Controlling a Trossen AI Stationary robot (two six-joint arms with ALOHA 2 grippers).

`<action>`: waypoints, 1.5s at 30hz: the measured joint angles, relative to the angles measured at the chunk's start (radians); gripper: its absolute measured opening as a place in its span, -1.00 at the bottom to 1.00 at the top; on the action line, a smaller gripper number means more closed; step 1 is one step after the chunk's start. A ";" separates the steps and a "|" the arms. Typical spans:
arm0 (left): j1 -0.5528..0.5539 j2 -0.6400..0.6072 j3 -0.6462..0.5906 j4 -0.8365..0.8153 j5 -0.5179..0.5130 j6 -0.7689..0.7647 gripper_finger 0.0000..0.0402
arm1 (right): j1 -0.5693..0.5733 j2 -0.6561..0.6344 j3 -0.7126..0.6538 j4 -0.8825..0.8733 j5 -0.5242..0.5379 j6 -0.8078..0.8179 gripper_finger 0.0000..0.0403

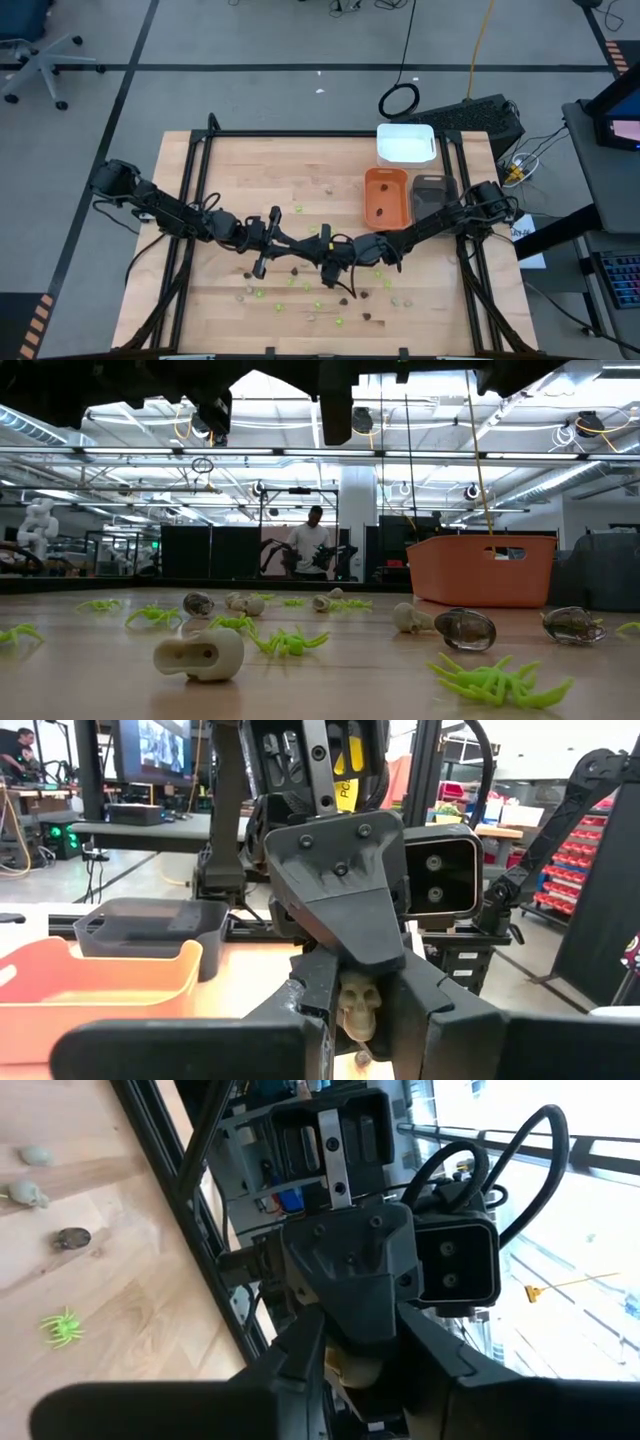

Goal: Sort Halloween decoration
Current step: Put the white skull toy into the black bin

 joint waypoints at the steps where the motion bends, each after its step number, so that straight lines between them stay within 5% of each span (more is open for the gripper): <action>1: 0.000 0.000 0.000 -0.002 0.000 -0.001 -0.76 | 0.000 0.000 0.000 0.000 0.000 0.001 -0.63; 10: 0.000 0.000 0.000 -0.015 -0.001 0.002 -0.65 | 0.001 0.000 0.000 -0.007 0.005 0.012 -0.65; 19: -0.005 0.000 0.000 -0.015 0.011 -0.013 -0.11 | 0.001 0.000 0.000 -0.006 0.001 0.054 -0.69; 27: -0.010 0.000 0.001 -0.065 0.028 -0.020 0.26 | -0.002 0.000 0.000 -0.047 0.043 0.112 -0.99; 33: -0.011 -0.065 0.001 -0.284 -0.087 -0.019 0.29 | 0.000 -0.009 0.000 -0.146 0.164 0.321 -0.88; 45: -0.011 -0.304 0.000 -0.877 -0.460 -0.091 0.29 | -0.071 -0.022 0.000 -0.359 0.163 0.745 -0.72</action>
